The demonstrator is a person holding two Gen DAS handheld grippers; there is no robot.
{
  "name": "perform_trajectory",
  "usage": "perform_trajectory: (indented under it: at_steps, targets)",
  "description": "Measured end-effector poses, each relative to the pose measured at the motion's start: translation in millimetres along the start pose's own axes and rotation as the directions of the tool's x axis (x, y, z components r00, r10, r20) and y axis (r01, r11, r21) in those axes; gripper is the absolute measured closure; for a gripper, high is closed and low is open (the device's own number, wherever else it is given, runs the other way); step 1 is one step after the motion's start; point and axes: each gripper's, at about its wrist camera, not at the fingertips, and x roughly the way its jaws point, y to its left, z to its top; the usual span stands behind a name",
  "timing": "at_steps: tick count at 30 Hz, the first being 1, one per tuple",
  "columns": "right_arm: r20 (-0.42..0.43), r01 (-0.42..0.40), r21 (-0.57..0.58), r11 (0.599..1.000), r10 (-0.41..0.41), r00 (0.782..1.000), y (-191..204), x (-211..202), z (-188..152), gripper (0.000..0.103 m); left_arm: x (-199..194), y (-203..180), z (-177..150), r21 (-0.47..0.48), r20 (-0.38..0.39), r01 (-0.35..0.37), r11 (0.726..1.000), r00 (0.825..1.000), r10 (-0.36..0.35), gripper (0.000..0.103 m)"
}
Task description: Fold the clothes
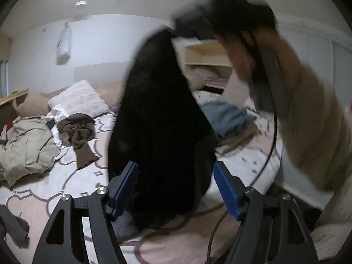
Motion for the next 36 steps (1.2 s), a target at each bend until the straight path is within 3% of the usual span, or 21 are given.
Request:
perform_trajectory:
  at_steps: [3,7,12,20,21,23,25,28,32,34,35,36]
  targets:
    - [-0.032,-0.011,0.004,1.000,0.011,0.999,3,0,3,0.097,21,-19,-9,0.036,0.015,-0.013,0.999,1.000,0.012,0.032]
    - [-0.068,-0.021,0.017,1.000,0.022,0.997,5,-3,6,0.097,48,-40,-14,0.058,0.086,-0.084,0.995,0.993,0.079,0.032]
    - [-0.102,-0.035,0.007,0.999,0.035,0.994,8,-9,9,0.097,73,-69,-17,0.149,0.190,-0.203,0.968,0.966,0.173,0.032]
    - [-0.115,-0.047,-0.027,0.999,0.043,0.992,10,-19,10,0.097,99,-93,-17,0.240,0.269,-0.305,0.921,0.933,0.239,0.032]
    - [-0.116,-0.051,-0.028,0.998,0.047,0.992,10,-20,9,0.097,102,-93,-15,0.243,0.273,-0.312,0.919,0.931,0.243,0.035]
    - [-0.116,-0.056,-0.030,0.998,0.052,0.992,9,-21,9,0.097,106,-92,-12,0.241,0.256,-0.299,0.924,0.937,0.236,0.052]
    - [-0.114,-0.055,-0.032,0.998,0.051,0.992,9,-21,8,0.097,108,-89,-11,0.233,0.228,-0.278,0.932,0.947,0.225,0.077]
    - [-0.109,-0.048,-0.027,0.998,0.045,0.993,5,-22,8,0.097,111,-78,-12,0.194,0.172,-0.245,0.950,0.962,0.213,0.099]
    - [-0.111,-0.044,0.014,0.999,0.045,0.993,-7,-24,8,0.097,100,-64,-14,0.143,0.133,-0.232,0.962,0.968,0.214,0.099]
    - [-0.118,-0.053,0.034,0.998,0.057,0.991,-10,-24,9,0.097,95,-68,-15,0.144,0.157,-0.245,0.959,0.962,0.222,0.097]
    - [-0.121,-0.059,0.037,0.998,0.064,0.991,-10,-24,9,0.097,93,-73,-17,0.162,0.177,-0.254,0.954,0.958,0.225,0.093]
    - [-0.124,-0.064,0.036,0.997,0.068,0.990,-10,-25,10,0.097,93,-80,-18,0.192,0.198,-0.260,0.946,0.955,0.222,0.073]
